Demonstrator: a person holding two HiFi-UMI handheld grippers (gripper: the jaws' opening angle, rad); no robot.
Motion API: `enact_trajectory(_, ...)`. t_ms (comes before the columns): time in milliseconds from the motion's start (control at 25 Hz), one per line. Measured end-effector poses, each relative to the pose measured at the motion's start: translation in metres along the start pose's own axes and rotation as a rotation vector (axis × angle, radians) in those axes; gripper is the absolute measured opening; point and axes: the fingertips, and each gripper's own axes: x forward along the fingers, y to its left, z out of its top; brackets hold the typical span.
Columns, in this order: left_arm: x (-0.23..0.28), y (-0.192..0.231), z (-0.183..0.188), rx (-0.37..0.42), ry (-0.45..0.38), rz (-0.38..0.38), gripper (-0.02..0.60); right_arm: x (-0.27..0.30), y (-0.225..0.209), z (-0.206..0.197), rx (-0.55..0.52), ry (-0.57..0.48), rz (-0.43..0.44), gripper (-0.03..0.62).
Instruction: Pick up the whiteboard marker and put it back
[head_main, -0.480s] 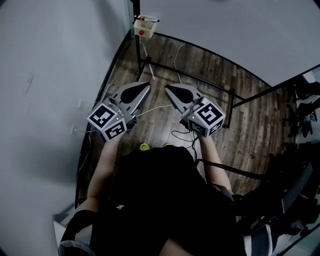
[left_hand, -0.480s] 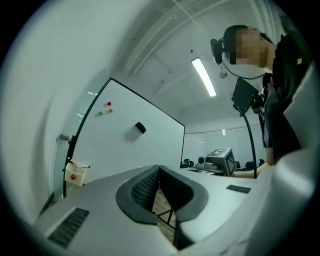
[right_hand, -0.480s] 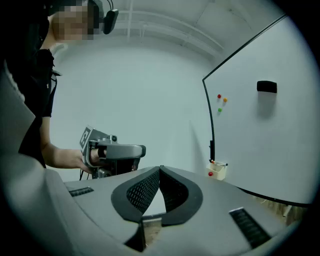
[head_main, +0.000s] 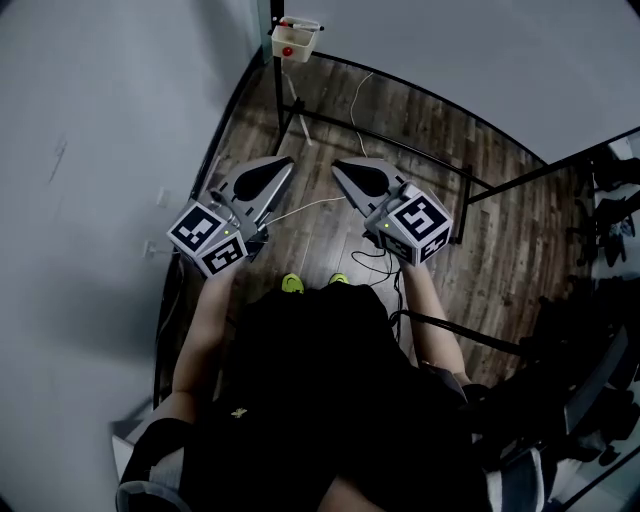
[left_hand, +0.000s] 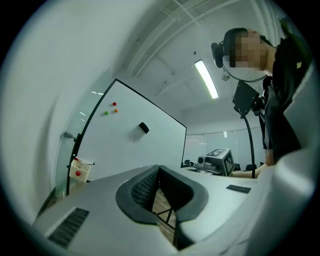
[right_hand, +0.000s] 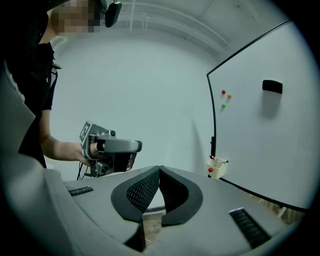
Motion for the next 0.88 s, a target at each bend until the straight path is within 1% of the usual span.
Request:
enact_trajectory(280, -0.025, 0.010, -0.011, -0.026, 0.003, 0.003, 0.002, 0.005, 0.010, -0.010, -0.026, 0.036, -0.026, 0.025)
enact_trajectory(480, -0.039, 0.011, -0.012, -0.056, -0.005, 0.008, 0.002, 0.007, 0.015, -0.009, -0.040, 0.022, -0.073, 0.025)
enact_trajectory(680, -0.047, 0.017, -0.013, -0.069, -0.034, 0.017, 0.002, 0.014, 0.020, -0.011, -0.058, 0.041, -0.065, 0.025)
enact_trajectory(880, -0.042, 0.025, -0.011, -0.076, -0.042, 0.026, 0.002, 0.022, 0.010, -0.011, -0.075, 0.050, -0.074, 0.025)
